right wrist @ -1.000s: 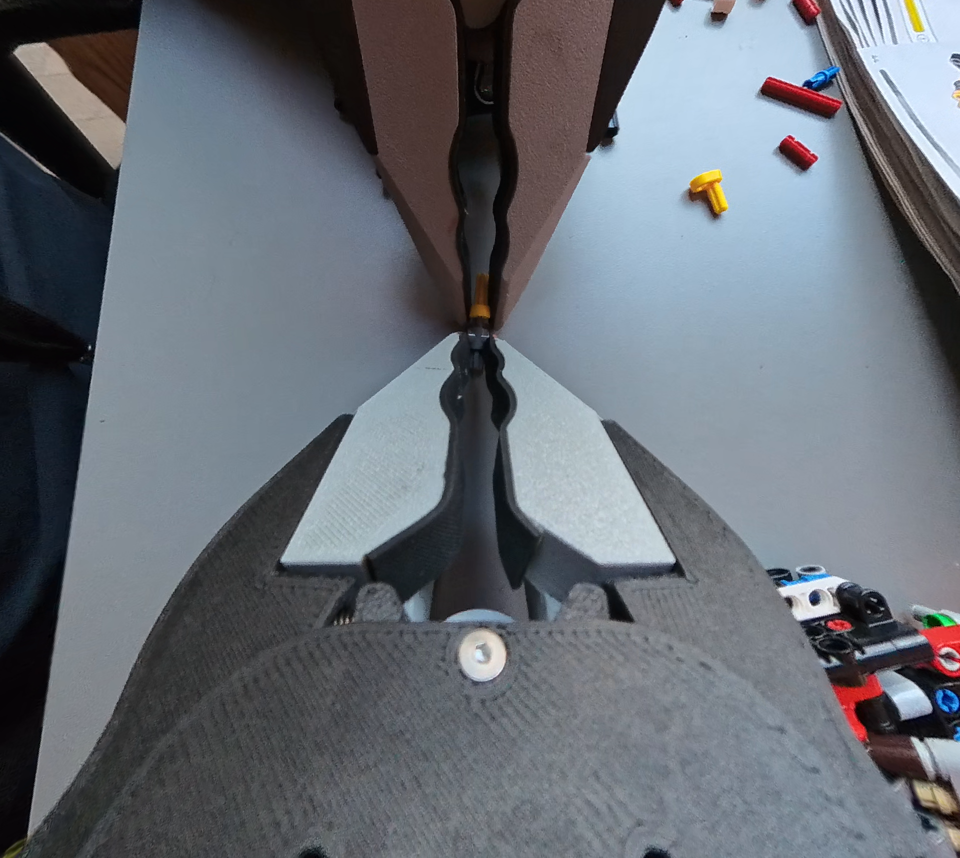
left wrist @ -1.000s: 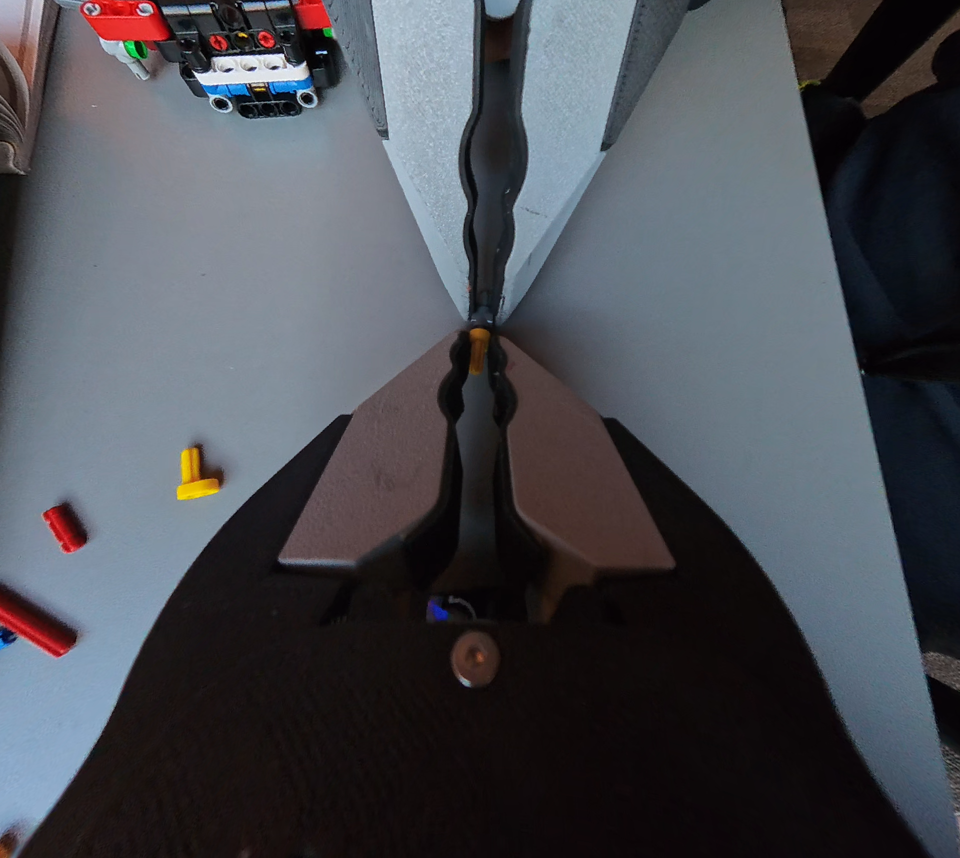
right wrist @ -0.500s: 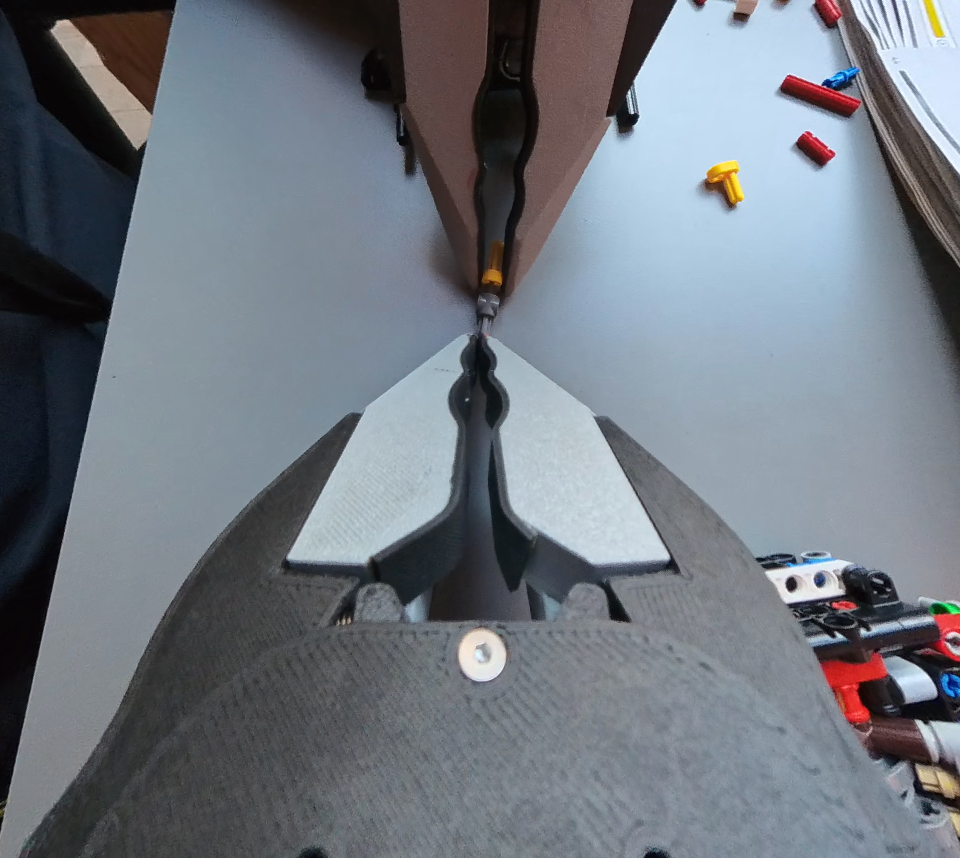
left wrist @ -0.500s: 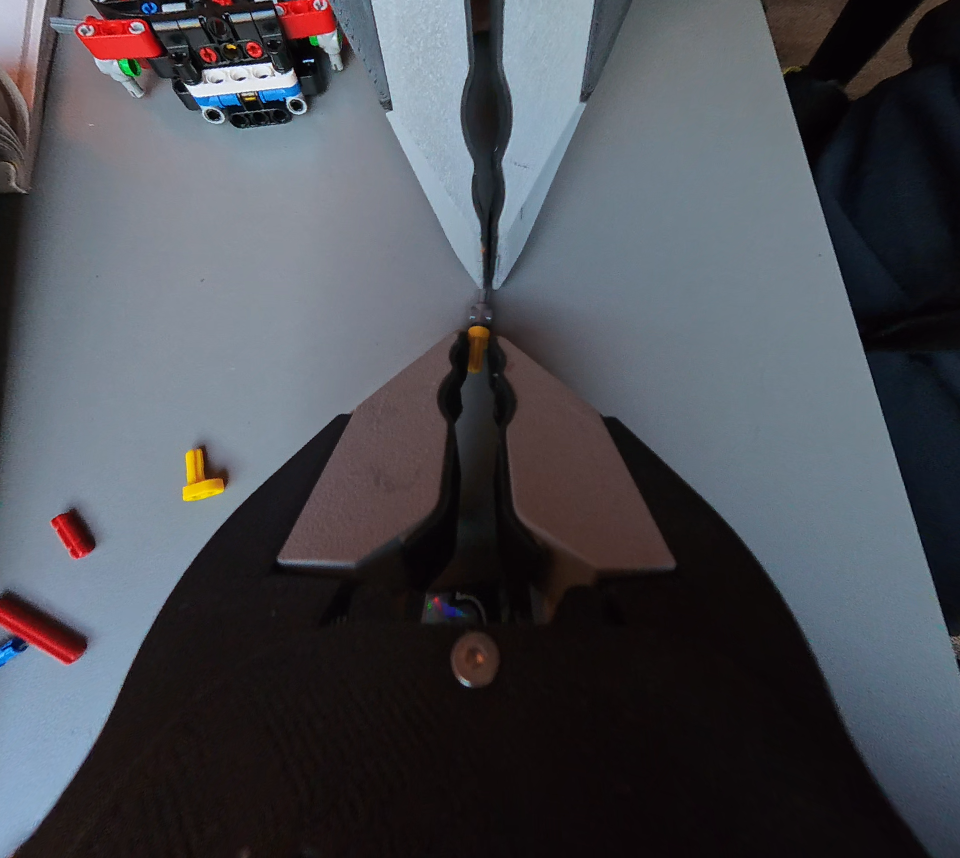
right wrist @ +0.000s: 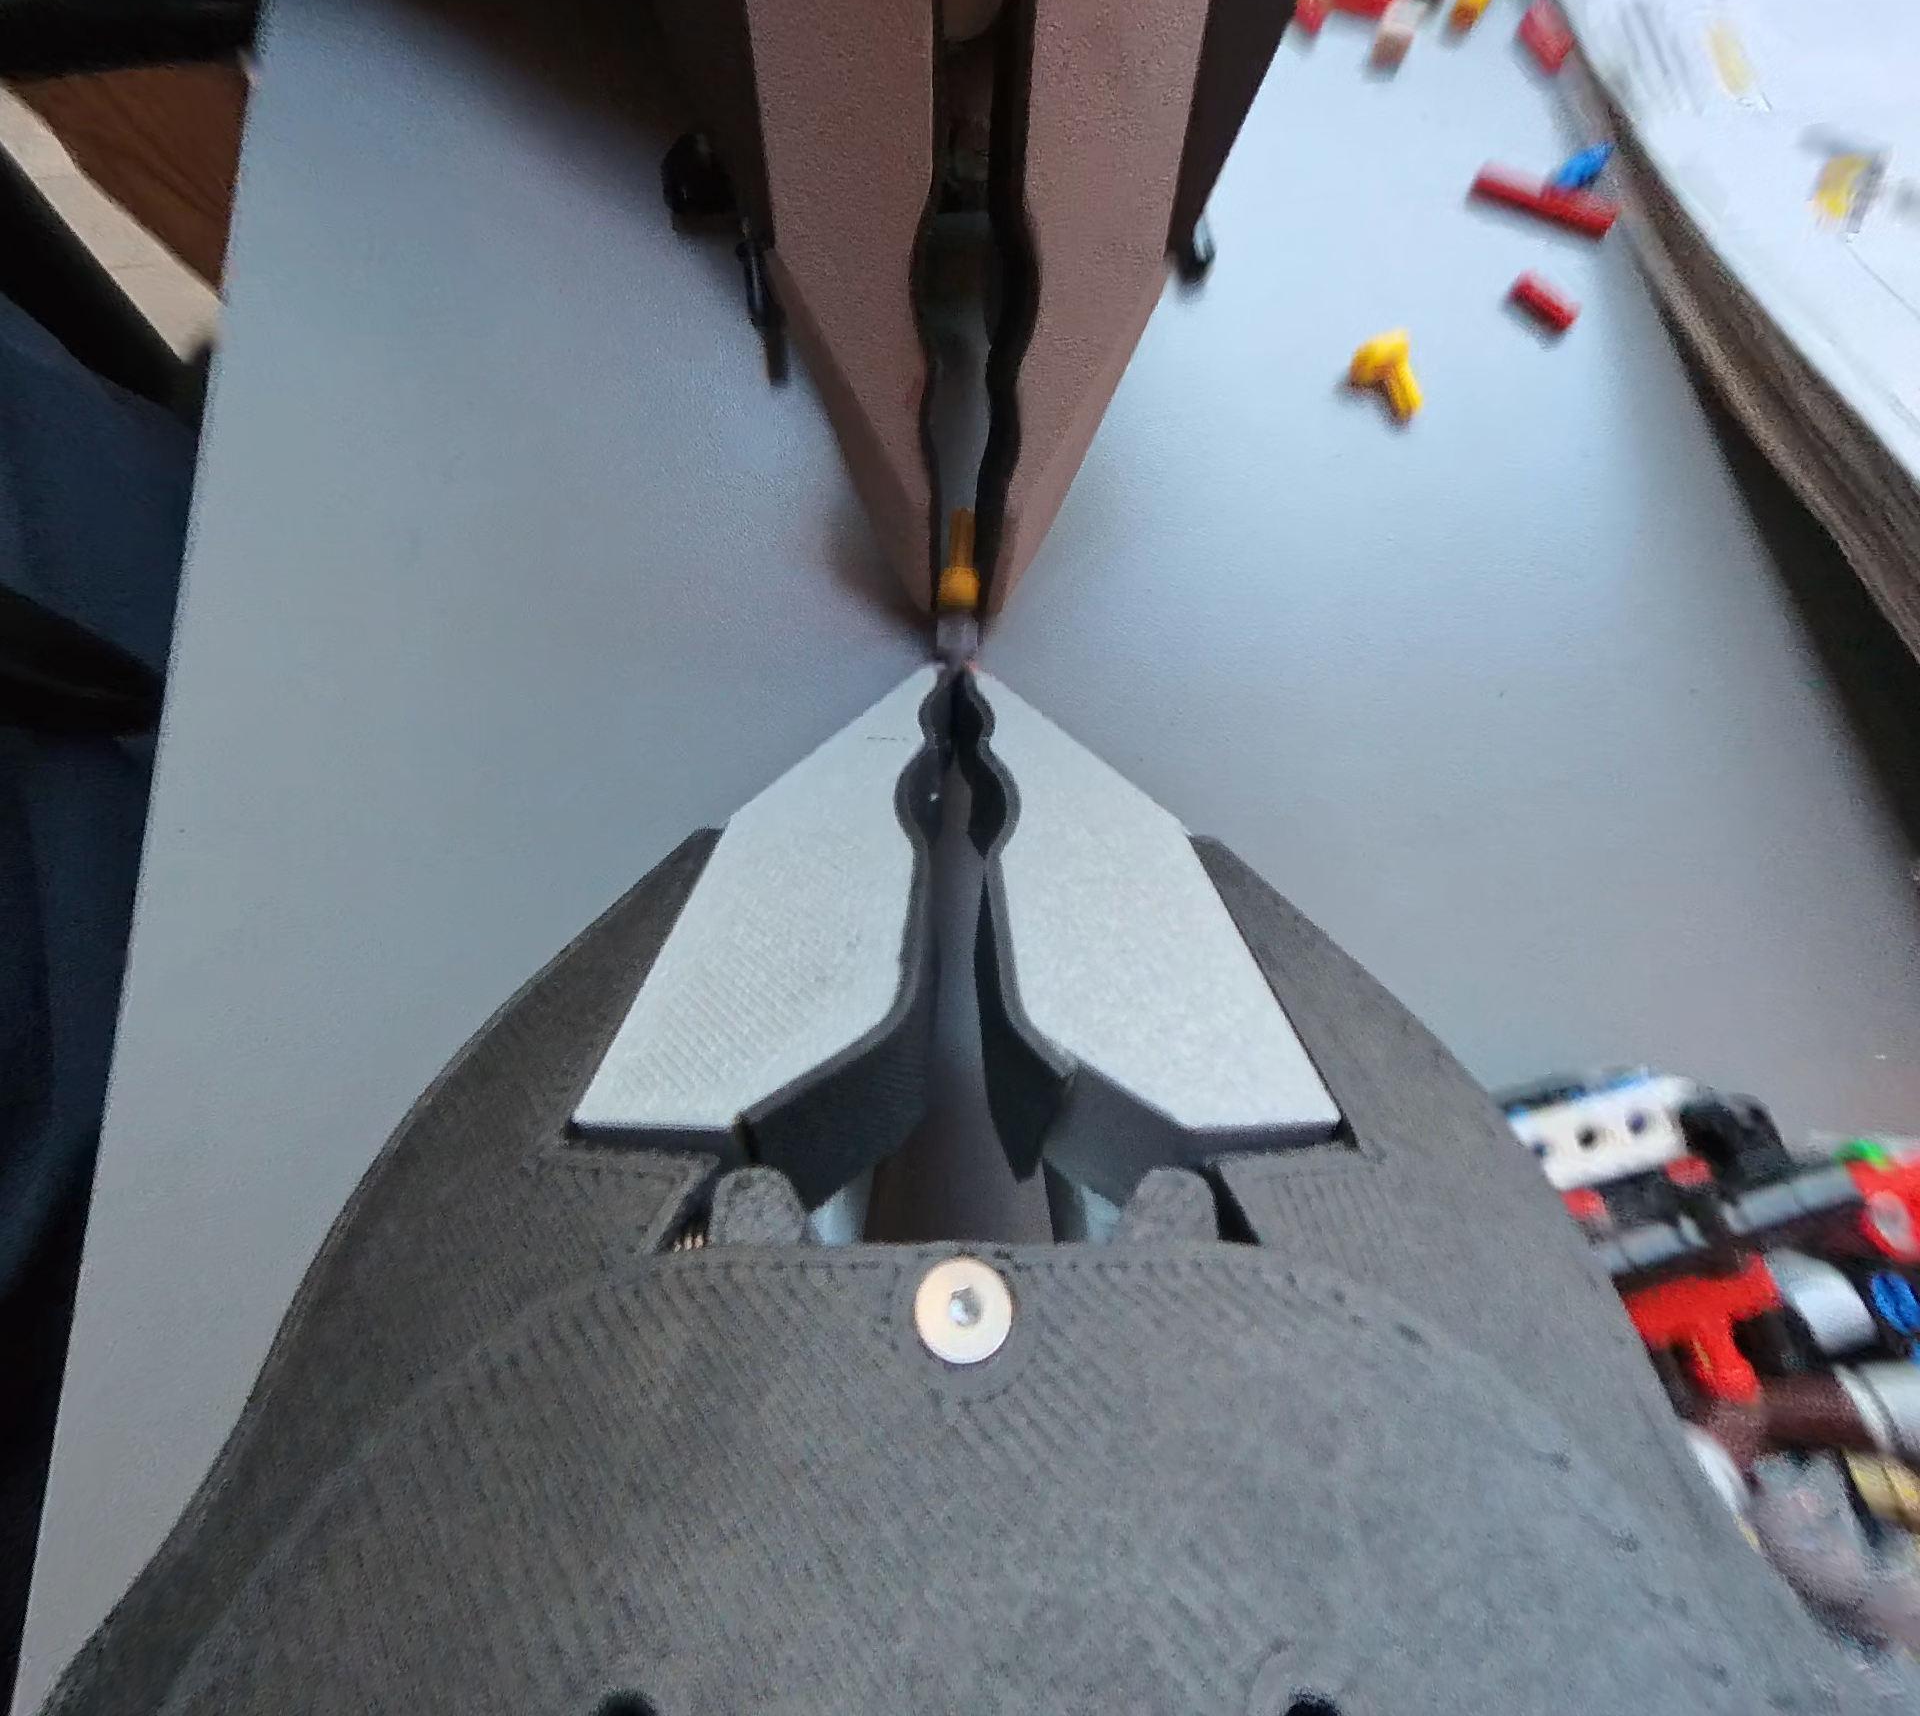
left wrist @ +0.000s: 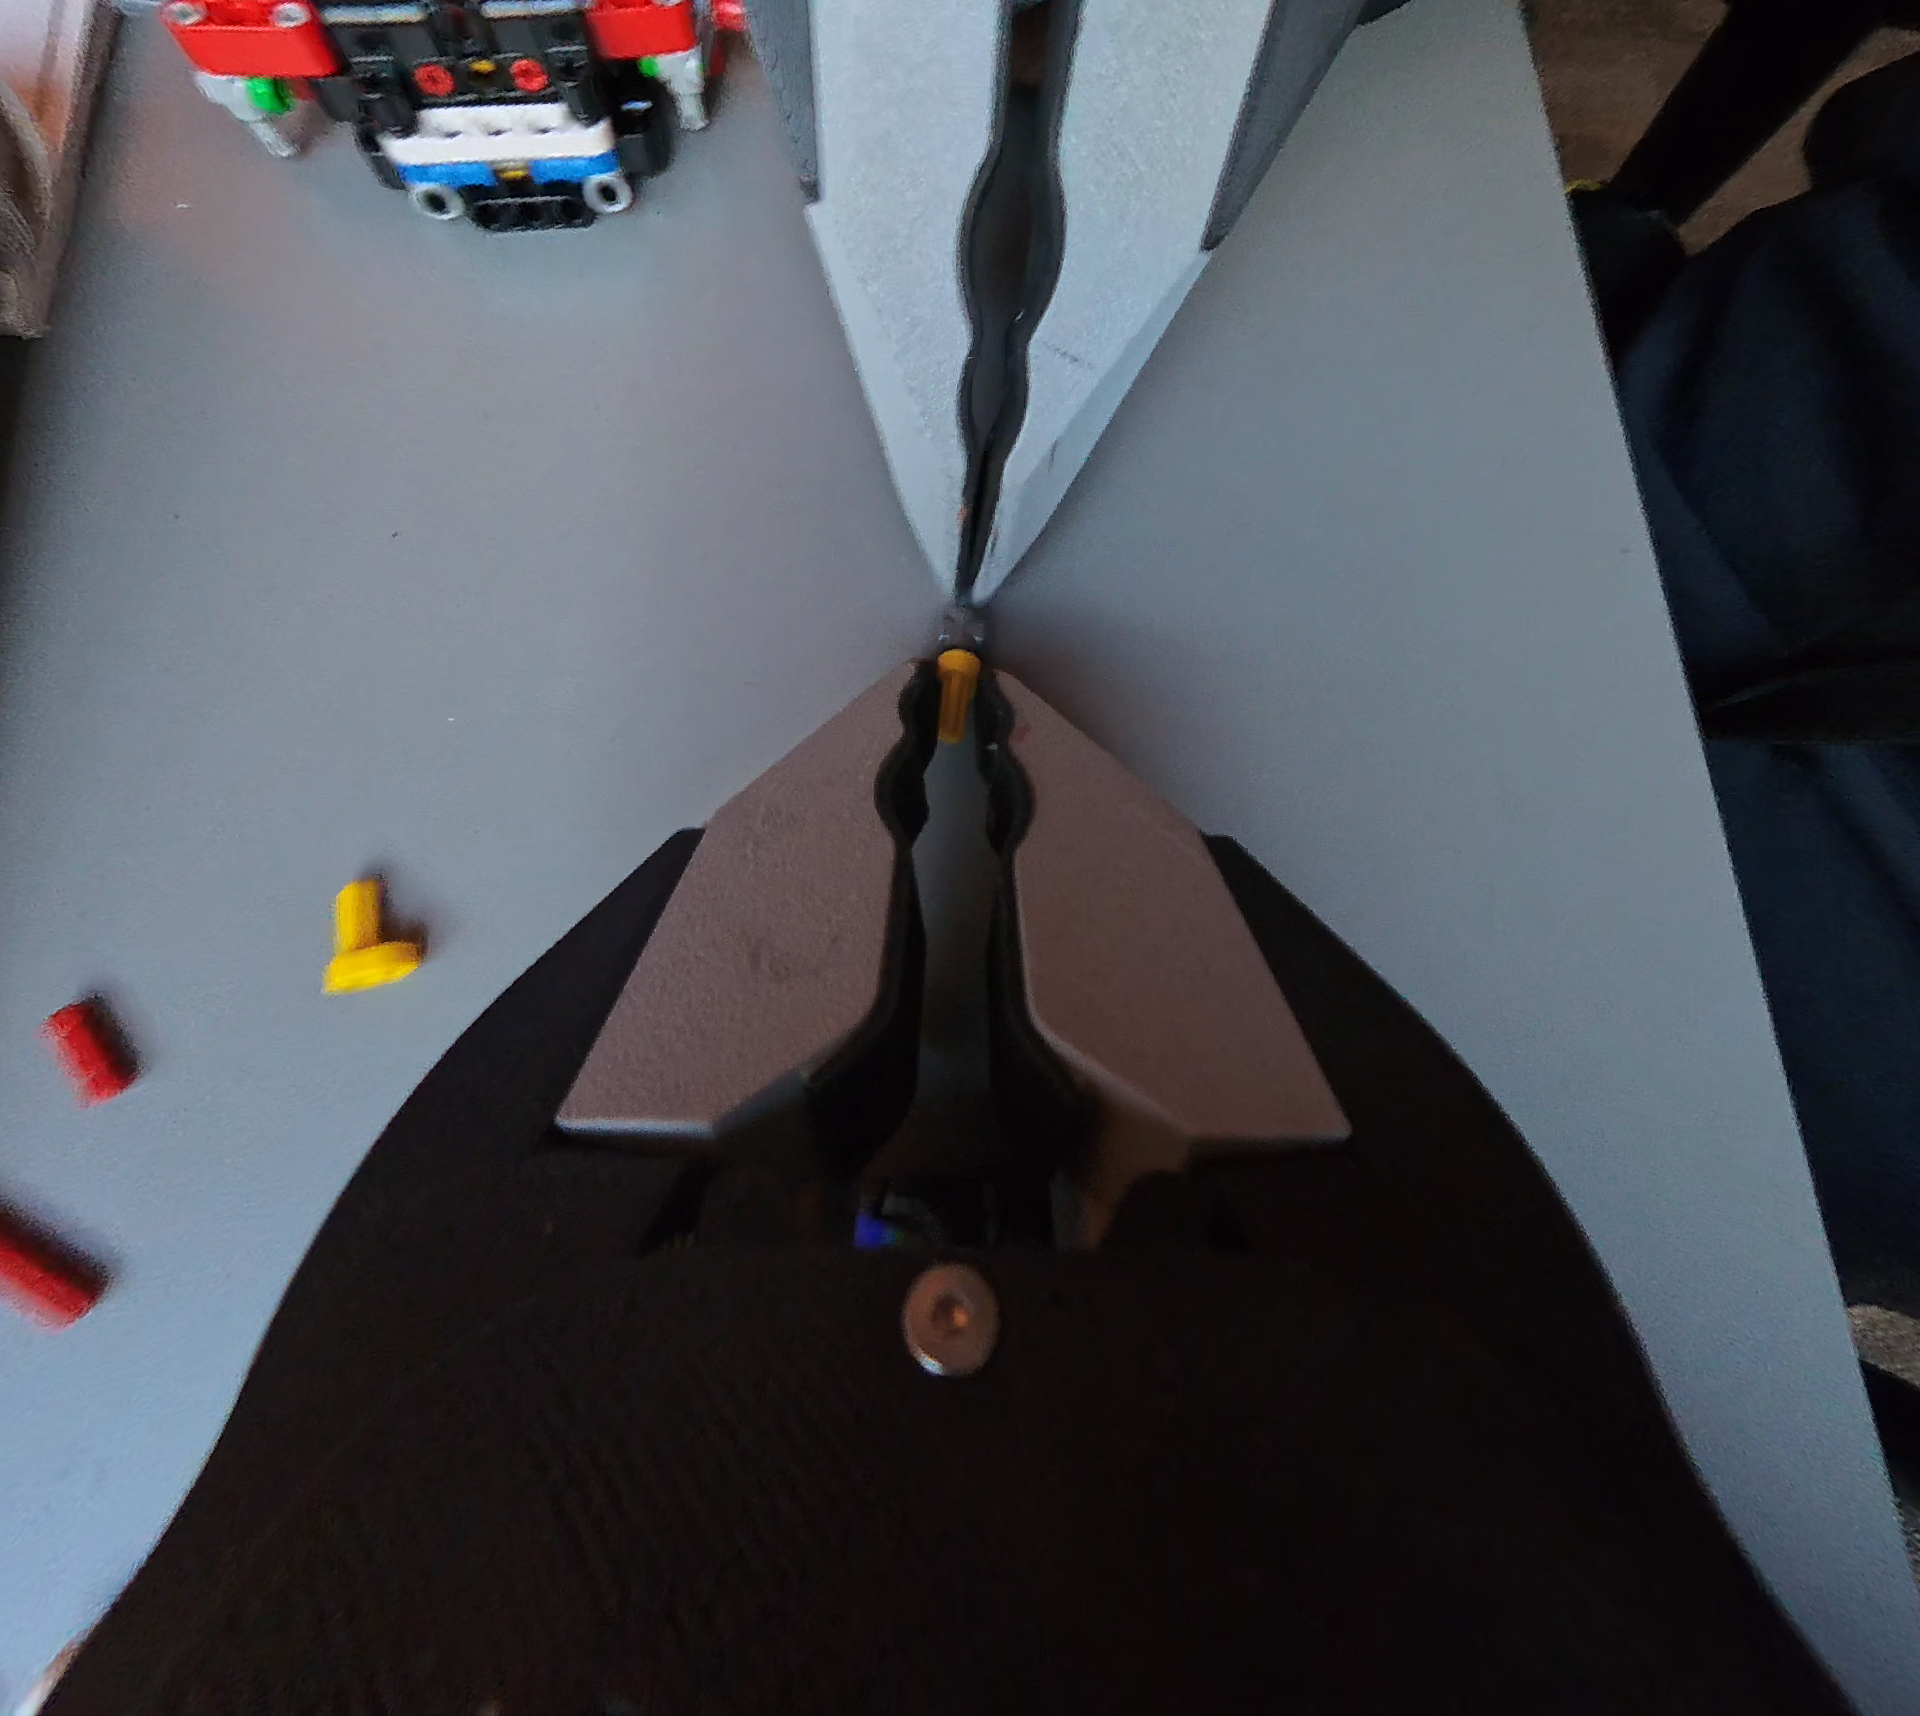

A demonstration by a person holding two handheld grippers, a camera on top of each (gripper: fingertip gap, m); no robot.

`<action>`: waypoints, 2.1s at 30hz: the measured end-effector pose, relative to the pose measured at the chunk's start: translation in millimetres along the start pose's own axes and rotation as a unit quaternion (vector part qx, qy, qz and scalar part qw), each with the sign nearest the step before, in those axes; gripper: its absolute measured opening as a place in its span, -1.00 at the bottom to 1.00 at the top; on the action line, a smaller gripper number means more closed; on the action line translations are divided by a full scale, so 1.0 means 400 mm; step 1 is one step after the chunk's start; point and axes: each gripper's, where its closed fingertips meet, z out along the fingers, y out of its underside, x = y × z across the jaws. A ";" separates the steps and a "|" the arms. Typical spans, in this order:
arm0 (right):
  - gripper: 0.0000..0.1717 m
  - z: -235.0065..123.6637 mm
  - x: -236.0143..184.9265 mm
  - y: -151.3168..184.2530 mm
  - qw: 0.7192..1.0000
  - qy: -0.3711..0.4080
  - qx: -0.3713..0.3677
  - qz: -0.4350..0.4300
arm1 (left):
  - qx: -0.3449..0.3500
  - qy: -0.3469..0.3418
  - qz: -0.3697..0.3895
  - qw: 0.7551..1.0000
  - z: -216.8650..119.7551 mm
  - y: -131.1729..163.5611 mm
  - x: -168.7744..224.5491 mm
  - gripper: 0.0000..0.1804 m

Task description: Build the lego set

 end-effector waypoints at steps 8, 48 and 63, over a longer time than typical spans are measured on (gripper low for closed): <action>-1.00 -0.005 -0.001 -0.013 0.999 -0.029 0.017 0.012 | -0.001 0.001 0.027 1.000 0.022 -0.016 0.020 -0.95; -1.00 -0.010 -0.010 0.014 1.000 0.011 -0.005 -0.028 | -0.001 -0.012 -0.005 1.000 0.019 -0.018 0.003 -0.95; -0.81 -0.050 0.013 -0.011 0.998 0.017 0.057 -0.026 | 0.054 0.034 -0.118 0.991 -0.017 -0.038 -0.022 -0.95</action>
